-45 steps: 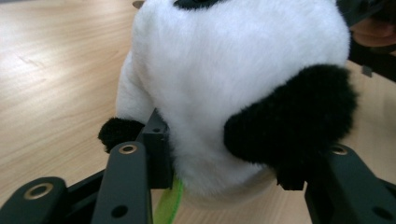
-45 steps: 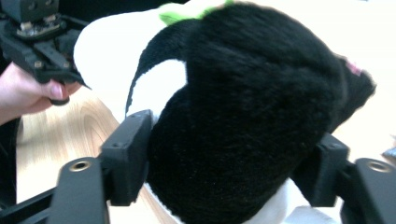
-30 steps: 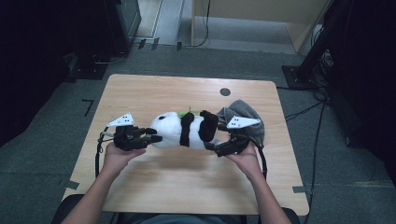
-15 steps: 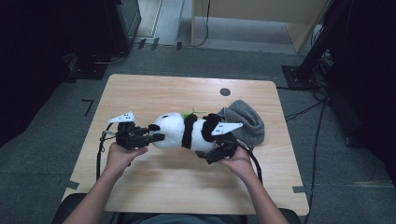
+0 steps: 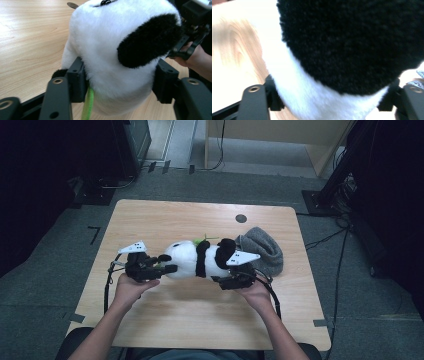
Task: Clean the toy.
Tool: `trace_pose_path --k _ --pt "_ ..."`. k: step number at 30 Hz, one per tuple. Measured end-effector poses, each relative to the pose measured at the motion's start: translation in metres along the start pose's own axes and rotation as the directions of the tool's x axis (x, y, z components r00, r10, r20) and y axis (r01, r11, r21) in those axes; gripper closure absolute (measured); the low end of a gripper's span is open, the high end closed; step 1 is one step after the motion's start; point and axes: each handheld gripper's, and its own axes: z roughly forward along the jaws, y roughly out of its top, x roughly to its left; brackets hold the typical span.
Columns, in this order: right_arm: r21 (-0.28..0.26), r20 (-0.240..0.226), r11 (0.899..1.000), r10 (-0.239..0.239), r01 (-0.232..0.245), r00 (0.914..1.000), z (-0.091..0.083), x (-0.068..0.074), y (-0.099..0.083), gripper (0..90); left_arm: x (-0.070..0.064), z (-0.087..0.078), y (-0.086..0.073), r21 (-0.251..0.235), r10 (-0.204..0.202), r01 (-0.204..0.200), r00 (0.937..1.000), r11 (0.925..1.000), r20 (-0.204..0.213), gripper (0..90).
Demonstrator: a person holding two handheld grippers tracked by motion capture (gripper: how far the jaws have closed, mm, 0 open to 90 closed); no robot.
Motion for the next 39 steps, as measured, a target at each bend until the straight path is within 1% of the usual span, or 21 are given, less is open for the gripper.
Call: trace_pose_path --k 4,5,7,8,12,15,16,17,18,23,24,25,28,31,33,34,35,36,37,38,39 --pt "-0.008 -0.038 0.999 0.048 -0.049 0.9981 -0.005 -0.007 0.002 32.4 -0.001 0.001 0.000 -0.032 0.039 -0.038 0.9992 0.9987 0.010 27.0" --pt "-0.005 -0.043 0.998 0.059 -0.060 0.9973 -0.006 -0.008 0.002 32.6 -0.001 0.001 0.000 -0.032 0.039 -0.038 0.9992 0.9987 0.010 24.1" --pt "-0.001 -0.048 0.998 0.067 -0.067 0.9966 -0.007 -0.009 0.002 32.6 -0.002 0.002 0.000 -0.035 0.064 -0.064 0.9979 0.9973 0.004 21.6" --pt "0.008 -0.055 0.996 0.084 -0.084 0.9949 -0.008 -0.010 0.003 32.8 -0.002 0.002 -0.001 -0.030 0.086 -0.085 0.9963 0.9959 0.005 19.4" --pt "0.003 -0.071 0.993 0.119 -0.119 0.9904 -0.011 -0.011 0.005 32.8 -0.004 0.001 -0.002 -0.026 0.137 -0.137 0.9905 0.9902 -0.007 17.3" --pt "-0.003 -0.078 0.990 0.138 -0.139 0.9873 -0.012 -0.012 0.005 32.8 -0.003 0.000 -0.002 -0.028 0.144 -0.144 0.9896 0.9892 -0.002 16.6" --pt "-0.011 -0.096 0.985 0.169 -0.171 0.9810 -0.014 -0.014 0.006 32.8 -0.003 0.000 -0.003 -0.027 0.150 -0.150 0.9886 0.9883 0.001 16.6" --pt "-0.013 -0.099 0.983 0.181 -0.183 0.9784 -0.014 -0.015 0.006 32.8 -0.003 0.000 -0.003 -0.022 0.156 -0.156 0.9877 0.9875 0.002 16.6" --pt "-0.011 -0.104 0.979 0.199 -0.202 0.9743 -0.015 -0.015 0.006 32.8 -0.003 0.001 -0.004 -0.003 0.181 -0.181 0.9834 0.9835 -0.008 16.6" --pt "-0.010 -0.113 0.972 0.232 -0.234 0.9663 -0.016 -0.018 0.005 32.9 -0.005 0.004 -0.007 0.035 0.206 -0.205 0.9785 0.9781 -0.014 16.7" --pt "-0.012 -0.120 0.969 0.245 -0.248 0.9621 -0.017 -0.019 0.005 32.9 -0.005 0.004 -0.007 0.042 0.213 -0.212 0.9770 0.9764 -0.015 16.7" --pt "-0.014 -0.141 0.957 0.284 -0.289 0.9484 -0.018 -0.022 0.004 33.0 -0.005 0.004 -0.008 0.047 0.218 -0.217 0.9759 0.9750 -0.012 16.8" --pt "-0.011 -0.179 0.940 0.332 -0.340 0.9260 -0.019 -0.026 0.003 33.0 -0.006 0.004 -0.011 0.049 0.231 -0.230 0.9728 0.9719 -0.013 17.7" --pt "-0.014 -0.183 0.941 0.331 -0.339 0.9258 -0.019 -0.025 0.004 32.6 -0.007 0.004 -0.012 0.053 0.217 -0.215 0.9759 0.9751 -0.024 25.4" --pt "-0.017 -0.172 0.947 0.314 -0.322 0.9336 -0.019 -0.023 0.005 31.1 -0.007 0.003 -0.012 0.058 0.211 -0.209 0.9771 0.9763 -0.030 34.1" --pt "-0.016 -0.162 0.953 0.297 -0.303 0.9411 -0.018 -0.022 0.006 29.6 -0.006 0.004 -0.012 0.074 0.179 -0.175 0.9829 0.9817 -0.044 37.4" --pt "-0.019 -0.147 0.960 0.273 -0.279 0.9506 -0.018 -0.020 0.007 27.5 -0.005 0.004 -0.012 0.083 0.162 -0.158 0.9856 0.9840 -0.047 39.6" --pt "-0.019 -0.136 0.964 0.260 -0.265 0.9560 -0.018 -0.018 0.008 25.2 -0.004 0.004 -0.012 0.089 0.141 -0.137 0.9891 0.9866 -0.042 41.8" --pt "-0.017 -0.125 0.967 0.249 -0.253 0.9604 -0.017 -0.016 0.008 22.5 -0.002 0.004 -0.012 0.098 0.113 -0.109 0.9929 0.9892 -0.037 43.3" --pt "-0.017 -0.125 0.967 0.249 -0.253 0.9604 -0.017 -0.016 0.008 22.5 -0.002 0.004 -0.012 0.098 0.113 -0.109 0.9929 0.9892 -0.037 44.6" --pt "-0.015 -0.125 0.968 0.245 -0.249 0.9614 -0.017 -0.014 0.008 18.0 0.000 0.003 -0.011 0.106 0.059 -0.057 0.9982 0.9927 -0.014 45.4"
